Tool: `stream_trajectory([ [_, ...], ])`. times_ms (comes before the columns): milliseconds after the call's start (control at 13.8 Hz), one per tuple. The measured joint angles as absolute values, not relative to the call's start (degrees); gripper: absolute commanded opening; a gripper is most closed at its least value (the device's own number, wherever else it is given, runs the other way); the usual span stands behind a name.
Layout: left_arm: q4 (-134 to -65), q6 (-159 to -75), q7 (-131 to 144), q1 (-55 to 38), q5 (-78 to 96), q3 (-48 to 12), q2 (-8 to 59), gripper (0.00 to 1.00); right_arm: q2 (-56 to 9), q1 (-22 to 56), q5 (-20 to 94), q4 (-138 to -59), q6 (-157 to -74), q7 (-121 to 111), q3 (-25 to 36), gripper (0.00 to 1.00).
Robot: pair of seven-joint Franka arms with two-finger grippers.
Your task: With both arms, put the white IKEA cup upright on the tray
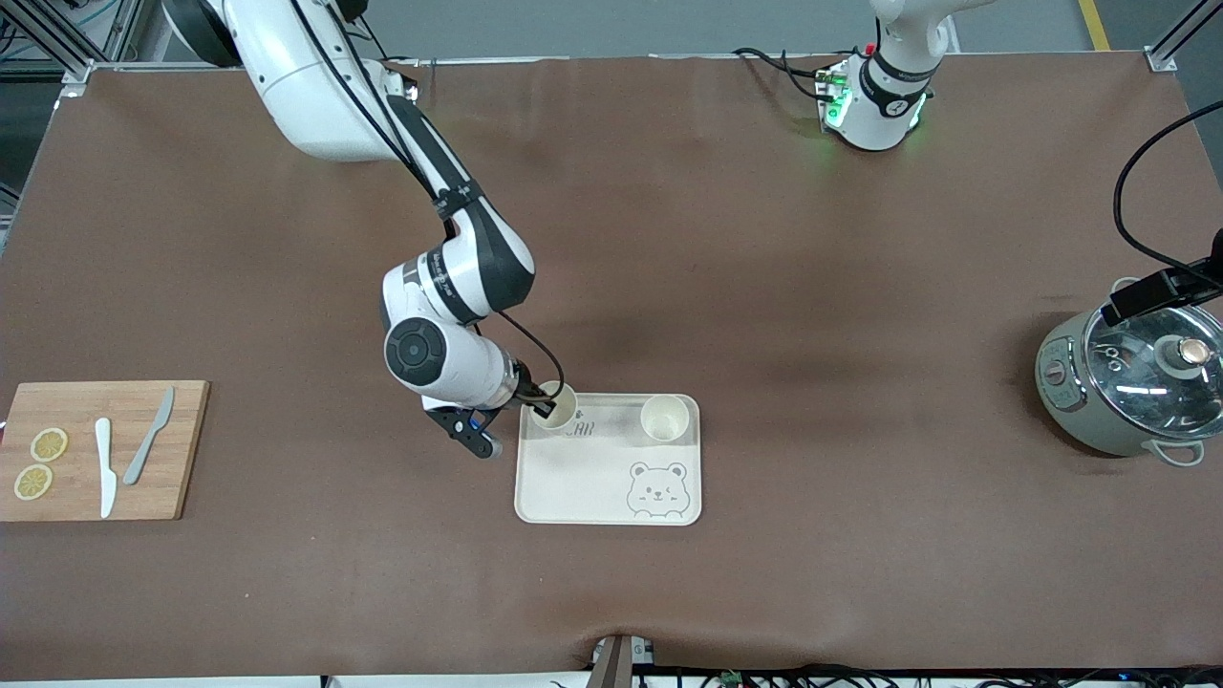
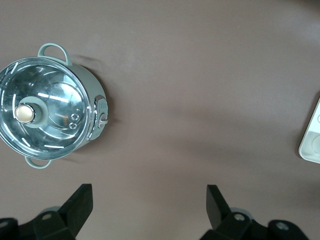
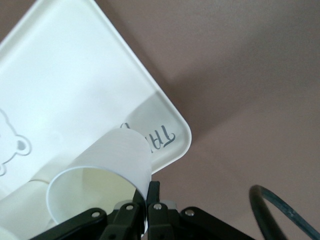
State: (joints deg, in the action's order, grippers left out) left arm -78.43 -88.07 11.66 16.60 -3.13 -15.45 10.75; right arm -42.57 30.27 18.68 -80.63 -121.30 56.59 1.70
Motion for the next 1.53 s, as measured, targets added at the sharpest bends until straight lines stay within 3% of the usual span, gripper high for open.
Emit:
stream_trajectory([
  [509,-78.66,-85.13,11.31,16.31,-3.21,-16.01,8.44,1.0,-44.56,30.25,18.73,-80.51,-122.75,56.6,2.16,0.0],
  [581,-78.73,-84.61,11.29,16.31,-3.21,-16.26,8.03,1.0,-44.7,30.25,18.74,-80.48,-122.8,56.6,2.18,0.04],
  [654,-78.84,-84.34,11.29,16.3,-3.21,-16.45,7.67,1.0,-44.71,30.24,18.77,-80.42,-122.8,56.6,2.19,0.42],
  [799,-79.43,-84.18,11.13,16.17,-3.21,-16.62,6.75,1.0,-44.75,30.24,18.78,-80.41,-122.83,56.62,2.22,1.0],
  [1017,-83.47,-84.34,10.87,12.42,-3.19,-14.4,2.96,1.0,-45.22,30.26,18.76,-80.36,-123.15,56.57,2.23,1.0],
  [1235,-89.45,-84.65,10.87,1.22,-2.83,-4.08,-2.78,1.0,-45.23,30.27,18.74,-78.42,-122.43,56.51,2.23,1.0],
  [1526,-93.6,-85.3,10.75,-1.83,-1.76,-2.24,-6.36,1.0,-44.37,29.84,18.69,-68.9,-109.34,56.52,3.4,1.0],
])
